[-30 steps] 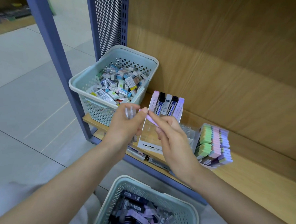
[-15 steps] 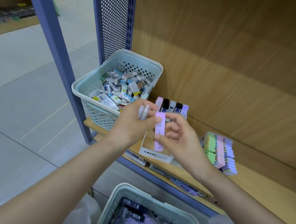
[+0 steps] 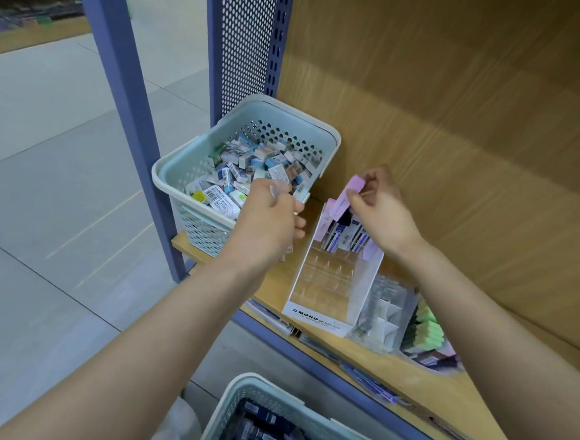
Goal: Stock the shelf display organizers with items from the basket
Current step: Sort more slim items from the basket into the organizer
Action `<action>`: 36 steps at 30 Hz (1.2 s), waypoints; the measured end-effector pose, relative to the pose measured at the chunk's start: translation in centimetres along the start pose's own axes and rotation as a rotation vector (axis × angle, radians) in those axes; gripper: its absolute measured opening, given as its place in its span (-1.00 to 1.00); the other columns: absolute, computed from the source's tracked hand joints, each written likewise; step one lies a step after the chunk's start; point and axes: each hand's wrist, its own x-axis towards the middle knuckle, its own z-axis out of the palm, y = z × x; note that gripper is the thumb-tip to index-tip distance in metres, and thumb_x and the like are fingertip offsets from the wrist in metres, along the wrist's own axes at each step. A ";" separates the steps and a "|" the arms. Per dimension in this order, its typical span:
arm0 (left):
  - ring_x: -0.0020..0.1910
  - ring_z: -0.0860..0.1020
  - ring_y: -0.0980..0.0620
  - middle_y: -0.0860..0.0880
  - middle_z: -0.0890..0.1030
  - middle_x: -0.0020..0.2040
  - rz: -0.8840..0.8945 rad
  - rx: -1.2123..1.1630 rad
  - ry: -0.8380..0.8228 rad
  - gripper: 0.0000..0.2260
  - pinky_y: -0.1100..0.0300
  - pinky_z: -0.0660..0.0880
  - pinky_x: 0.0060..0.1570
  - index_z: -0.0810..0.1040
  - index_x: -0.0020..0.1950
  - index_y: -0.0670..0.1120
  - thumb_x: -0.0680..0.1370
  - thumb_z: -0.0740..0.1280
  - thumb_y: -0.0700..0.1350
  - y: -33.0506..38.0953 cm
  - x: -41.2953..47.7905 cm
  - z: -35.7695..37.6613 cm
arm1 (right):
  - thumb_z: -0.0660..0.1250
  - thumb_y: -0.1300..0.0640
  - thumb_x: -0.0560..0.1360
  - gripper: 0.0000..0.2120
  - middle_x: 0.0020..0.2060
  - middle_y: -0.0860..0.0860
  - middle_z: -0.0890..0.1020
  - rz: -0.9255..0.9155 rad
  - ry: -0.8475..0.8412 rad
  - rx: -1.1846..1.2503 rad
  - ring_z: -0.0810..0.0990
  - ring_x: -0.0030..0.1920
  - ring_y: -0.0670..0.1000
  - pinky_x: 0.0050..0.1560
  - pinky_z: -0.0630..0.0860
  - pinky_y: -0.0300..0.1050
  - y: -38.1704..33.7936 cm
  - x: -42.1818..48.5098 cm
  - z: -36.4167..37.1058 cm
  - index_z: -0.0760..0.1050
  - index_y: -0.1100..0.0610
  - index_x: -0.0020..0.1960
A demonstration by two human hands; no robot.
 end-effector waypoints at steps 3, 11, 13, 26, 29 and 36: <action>-0.28 0.52 0.13 0.03 0.54 -0.16 -0.003 -0.068 -0.003 -0.87 0.40 0.49 -0.31 0.37 0.10 -0.05 0.65 0.06 -0.18 0.0 0.3 -0.1 | 0.26 0.19 0.54 -0.85 -0.12 0.13 0.57 -0.025 -0.102 -0.077 0.57 -0.12 0.17 -0.12 0.53 -0.04 0.7 0.6 0.9 0.29 0.06 0.02; -0.22 0.57 0.11 0.01 0.58 -0.08 -0.008 -0.139 -0.002 -0.82 0.26 0.55 -0.08 0.36 0.05 -0.01 0.66 0.02 -0.24 -0.2 0.4 0.0 | 0.37 0.15 0.49 -0.89 0.00 0.02 0.49 -0.115 -0.152 -0.410 0.49 -0.05 -0.01 -0.08 0.44 -0.13 2.3 1.0 2.0 0.54 0.16 0.00; -0.17 0.59 0.08 0.00 0.59 -0.06 -0.023 -0.144 -0.012 -0.80 0.21 0.56 -0.04 0.32 -0.05 0.03 0.66 0.03 -0.23 -0.2 0.2 0.2 | 0.34 0.12 0.51 -0.86 0.02 0.03 0.51 -0.147 -0.150 -0.528 0.47 0.02 0.01 -0.08 0.39 -0.14 2.1 0.8 2.1 0.55 0.14 0.04; -0.16 0.55 0.01 -0.05 0.56 -0.17 -0.071 -0.076 -0.055 -0.89 0.09 0.50 -0.10 0.42 -0.07 0.06 0.64 0.15 -0.03 -0.5 0.4 0.0 | 0.18 0.18 0.60 -0.81 -0.08 0.04 0.60 -0.074 -0.009 0.051 0.58 -0.13 -0.07 -0.06 0.56 -0.13 -2.5 -3.5 1.8 0.51 0.16 0.15; -0.15 0.52 0.00 -0.07 0.55 -0.15 -0.011 -0.096 -0.012 -0.88 0.17 0.47 -0.19 0.43 -0.10 0.06 0.63 0.17 -0.05 -0.4 0.3 0.2 | 0.20 0.18 0.58 -0.83 -0.13 0.04 0.62 0.122 -0.275 0.426 0.61 -0.17 -0.11 -0.07 0.59 -0.17 -5.1 -6.5 0.7 0.44 0.14 0.16; -0.19 0.48 -0.05 -0.04 0.53 -0.21 0.047 -0.041 -0.193 -0.81 0.05 0.39 -0.16 0.46 -0.10 0.06 0.64 0.14 -0.12 -1.1 -0.6 1.2 | 0.35 0.19 0.49 -0.83 -0.14 -0.07 0.58 0.117 -0.242 0.458 0.58 -0.12 -0.14 0.03 0.53 -0.23 -5.4 -9.6 -0.1 0.44 0.04 0.04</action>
